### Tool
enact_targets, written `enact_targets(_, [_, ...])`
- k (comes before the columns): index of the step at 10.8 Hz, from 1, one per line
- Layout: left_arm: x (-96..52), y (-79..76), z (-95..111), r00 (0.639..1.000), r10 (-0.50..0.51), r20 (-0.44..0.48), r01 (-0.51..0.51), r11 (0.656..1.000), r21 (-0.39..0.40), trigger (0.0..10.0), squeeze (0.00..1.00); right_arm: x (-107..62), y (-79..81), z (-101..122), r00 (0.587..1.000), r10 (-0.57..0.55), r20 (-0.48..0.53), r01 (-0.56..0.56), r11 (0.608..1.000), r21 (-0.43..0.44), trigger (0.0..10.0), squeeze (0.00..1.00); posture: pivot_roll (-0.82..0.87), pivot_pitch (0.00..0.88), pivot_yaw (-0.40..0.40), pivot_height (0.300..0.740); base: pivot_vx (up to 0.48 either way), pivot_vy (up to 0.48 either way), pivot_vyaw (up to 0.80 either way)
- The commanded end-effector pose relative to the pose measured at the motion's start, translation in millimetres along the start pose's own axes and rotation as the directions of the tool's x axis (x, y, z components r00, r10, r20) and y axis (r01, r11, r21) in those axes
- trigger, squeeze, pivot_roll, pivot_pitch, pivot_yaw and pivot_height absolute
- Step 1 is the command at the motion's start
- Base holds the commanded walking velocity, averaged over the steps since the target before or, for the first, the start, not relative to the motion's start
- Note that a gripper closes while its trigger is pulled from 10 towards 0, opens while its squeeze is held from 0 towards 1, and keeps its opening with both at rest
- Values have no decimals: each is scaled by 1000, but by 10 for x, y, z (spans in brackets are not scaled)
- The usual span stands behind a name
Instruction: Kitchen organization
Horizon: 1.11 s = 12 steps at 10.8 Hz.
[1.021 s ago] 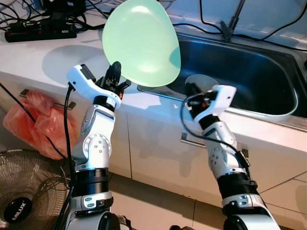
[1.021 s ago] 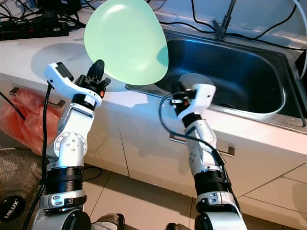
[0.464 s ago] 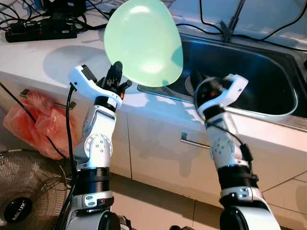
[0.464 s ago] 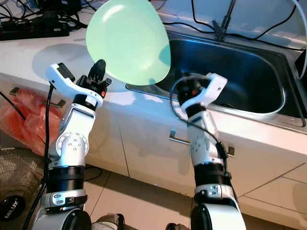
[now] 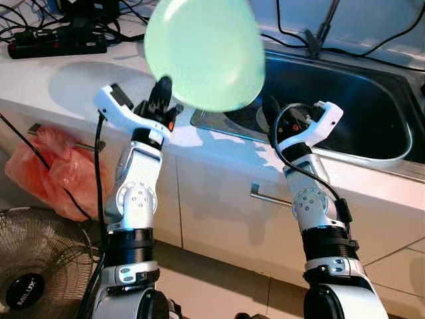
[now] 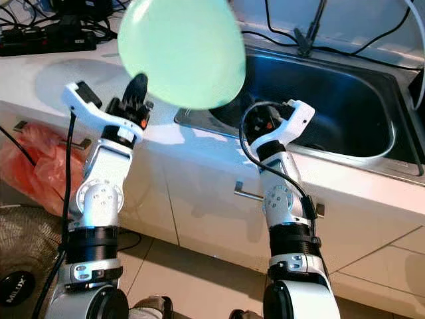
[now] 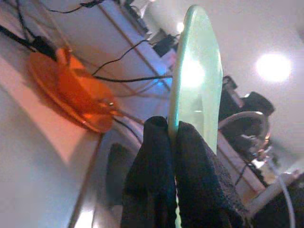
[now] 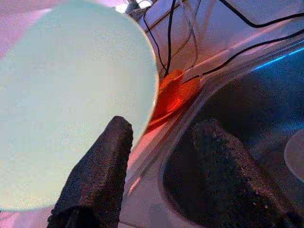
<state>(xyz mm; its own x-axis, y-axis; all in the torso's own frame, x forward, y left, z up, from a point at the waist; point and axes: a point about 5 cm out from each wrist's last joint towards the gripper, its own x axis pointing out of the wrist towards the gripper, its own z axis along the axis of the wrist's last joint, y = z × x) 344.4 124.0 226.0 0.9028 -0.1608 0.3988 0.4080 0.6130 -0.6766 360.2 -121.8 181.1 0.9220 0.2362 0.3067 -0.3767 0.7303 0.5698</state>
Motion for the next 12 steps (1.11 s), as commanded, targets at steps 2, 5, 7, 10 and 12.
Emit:
enact_targets(2, [73, -212, 57, 994, -105, 35, 106, 994, -34, 10000, 0, 20, 19, 43, 1000, 7, 9, -7, 1000, 22, 10000, 0, 210, 87, -39, 740, 0, 0, 0])
enact_targets(5, [76, -227, 54, 992, -126, 30, 127, 991, -47, 10000, 0, 15, 52, 27, 999, 34, 0, -34, 996, 87, 10000, 0, 210, 91, -39, 740, 0, 0, 0])
enact_targets(7, [78, -234, 49, 991, -129, 29, 131, 990, -55, 10000, 0, 11, 44, 31, 1000, 20, 5, -21, 993, 112, 10000, 1000, 208, 92, -39, 740, 0, 0, 0])
enact_targets(10, [80, -228, 42, 991, -130, 25, 131, 990, -56, 10000, 0, 23, 32, 60, 1000, 7, 13, -10, 969, 246, 10000, 1000, 208, 91, -39, 740, 0, 0, 0])
enact_targets(12, [77, -224, 35, 991, -129, 21, 130, 990, -56, 10000, 0, 24, 50, 42, 1000, 19, -2, -18, 961, 276, 10000, 0, 211, 90, -41, 740, 0, 0, 0])
